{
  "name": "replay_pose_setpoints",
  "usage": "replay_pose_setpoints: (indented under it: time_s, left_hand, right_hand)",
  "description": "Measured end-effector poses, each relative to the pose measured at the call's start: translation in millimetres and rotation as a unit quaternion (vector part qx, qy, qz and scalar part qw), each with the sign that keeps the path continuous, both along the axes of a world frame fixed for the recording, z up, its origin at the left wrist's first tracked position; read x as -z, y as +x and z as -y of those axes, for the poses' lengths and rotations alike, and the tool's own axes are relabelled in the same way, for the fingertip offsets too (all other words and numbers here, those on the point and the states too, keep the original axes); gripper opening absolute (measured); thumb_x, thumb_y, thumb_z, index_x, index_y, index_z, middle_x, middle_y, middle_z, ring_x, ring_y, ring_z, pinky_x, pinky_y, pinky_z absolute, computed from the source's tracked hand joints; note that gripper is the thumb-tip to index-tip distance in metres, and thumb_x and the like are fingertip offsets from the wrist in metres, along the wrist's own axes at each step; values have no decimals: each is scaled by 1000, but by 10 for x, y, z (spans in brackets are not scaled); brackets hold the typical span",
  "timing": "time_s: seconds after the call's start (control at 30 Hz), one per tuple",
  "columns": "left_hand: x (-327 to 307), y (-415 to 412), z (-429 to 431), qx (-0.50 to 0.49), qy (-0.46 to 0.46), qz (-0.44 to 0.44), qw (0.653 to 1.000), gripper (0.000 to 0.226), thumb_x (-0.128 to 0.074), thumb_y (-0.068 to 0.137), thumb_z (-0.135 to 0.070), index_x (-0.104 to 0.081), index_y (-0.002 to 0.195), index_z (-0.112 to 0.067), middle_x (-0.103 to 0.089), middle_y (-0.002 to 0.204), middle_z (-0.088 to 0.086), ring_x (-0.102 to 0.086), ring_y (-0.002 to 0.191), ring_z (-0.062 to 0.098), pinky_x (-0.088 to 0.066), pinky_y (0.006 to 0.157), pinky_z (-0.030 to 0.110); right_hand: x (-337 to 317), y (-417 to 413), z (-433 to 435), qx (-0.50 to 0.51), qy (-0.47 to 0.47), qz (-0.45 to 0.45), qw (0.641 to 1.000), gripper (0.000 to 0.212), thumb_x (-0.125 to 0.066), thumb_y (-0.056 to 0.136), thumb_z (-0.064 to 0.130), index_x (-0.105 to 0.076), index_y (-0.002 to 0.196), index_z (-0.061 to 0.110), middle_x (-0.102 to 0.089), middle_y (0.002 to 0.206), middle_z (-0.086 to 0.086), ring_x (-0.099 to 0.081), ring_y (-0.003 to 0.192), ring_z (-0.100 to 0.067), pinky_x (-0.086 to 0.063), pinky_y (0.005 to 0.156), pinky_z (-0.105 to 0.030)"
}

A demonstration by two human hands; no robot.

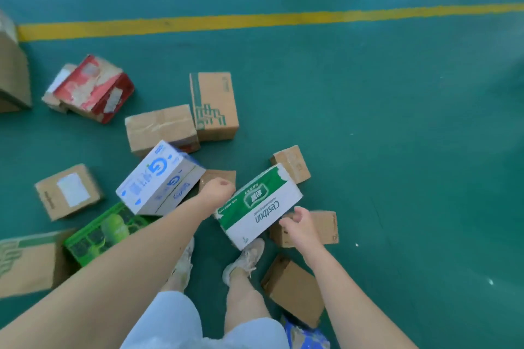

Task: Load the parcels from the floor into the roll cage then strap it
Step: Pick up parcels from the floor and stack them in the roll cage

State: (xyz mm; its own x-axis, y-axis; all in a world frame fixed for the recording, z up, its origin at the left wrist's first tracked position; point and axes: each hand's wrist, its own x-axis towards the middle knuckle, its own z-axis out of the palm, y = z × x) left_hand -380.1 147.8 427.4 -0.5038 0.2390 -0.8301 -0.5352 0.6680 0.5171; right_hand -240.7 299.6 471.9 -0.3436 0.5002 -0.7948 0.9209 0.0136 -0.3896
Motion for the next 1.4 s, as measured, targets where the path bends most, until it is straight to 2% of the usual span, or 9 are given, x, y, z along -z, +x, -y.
replay_pose_setpoints:
  time_s: [0.13, 0.27, 0.37, 0.47, 0.7, 0.83, 0.97, 1.17, 1.4]
  left_hand:
    - [704, 43, -148, 34, -27, -1, 999, 25, -49, 97, -17, -44, 74, -28, -46, 82, -1, -44, 80, 18, -34, 65, 26]
    - [1598, 135, -285, 57, -54, 26, 997, 10, -49, 97, -20, -54, 103, -27, -51, 96, -4, -47, 79, 11, -35, 66, 23]
    - [2299, 229, -359, 75, -91, 37, 992, 40, -51, 97, -24, -50, 136, -17, -54, 132, 0, -53, 108, 15, -35, 89, 24]
    - [2875, 291, -400, 102, -120, 30, 987, 51, -52, 97, -22, -39, 146, -14, -45, 148, 2, -46, 131, 18, -32, 97, 25]
    - [3748, 445, -510, 142, -188, 4, 972, 65, -52, 95, -20, -23, 154, -16, -42, 147, 2, -53, 79, 9, -41, 71, 26]
    - [3944, 531, -544, 157, -220, 1, 963, 49, -54, 90, -20, -40, 137, -15, -62, 111, 3, -64, 89, 22, -54, 86, 40]
    - [3856, 594, -615, 171, -245, 0, 954, 36, -56, 89, -24, -41, 122, -21, -62, 108, 4, -65, 92, 23, -54, 88, 43]
    - [3398, 689, -830, 198, -254, -53, 945, 20, -54, 86, -32, -46, 103, -26, -59, 103, 1, -62, 87, 21, -49, 71, 34]
    - [2552, 629, -1215, 172, -227, -80, 955, 56, -47, 67, -57, -51, 110, -21, -55, 113, 8, -61, 90, 27, -54, 83, 46]
  right_hand:
    - [811, 32, -192, 18, -62, 38, 997, 51, -58, 96, 11, -39, 144, 12, -54, 129, -3, -49, 103, -13, -37, 88, -27]
    - [1815, 129, -311, 65, -103, 49, 991, 47, -57, 97, 10, -39, 141, 13, -47, 91, 14, -48, 84, -7, -37, 84, -26]
    - [2617, 235, -307, 98, -133, 67, 984, 37, -59, 94, 10, -43, 127, 17, -55, 101, 8, -55, 92, -12, -42, 82, -28]
    - [3341, 383, -259, 149, -157, 82, 973, 32, -57, 89, 3, -53, 120, 11, -67, 113, -2, -63, 97, -16, -50, 83, -30]
    - [4344, 651, -135, 236, -206, 125, 941, 59, -65, 69, 31, -42, 122, 18, -63, 114, -3, -60, 110, -30, -42, 105, -54]
    - [4480, 686, -65, 288, -234, 97, 923, 34, -62, 88, 11, -49, 119, 13, -63, 105, 1, -62, 101, -20, -50, 98, -42]
    - [4441, 707, -48, 342, -254, 63, 903, 36, -64, 89, 6, -49, 121, 10, -61, 102, 4, -61, 98, -16, -51, 82, -32]
    - [4011, 829, -230, 382, -224, 11, 896, 36, -65, 84, 9, -51, 115, 21, -64, 111, 4, -61, 102, -15, -51, 88, -34]
    - [3150, 856, -516, 442, -210, -92, 868, 31, -70, 81, 31, -66, 111, 34, -76, 99, 6, -72, 93, -21, -58, 78, -38]
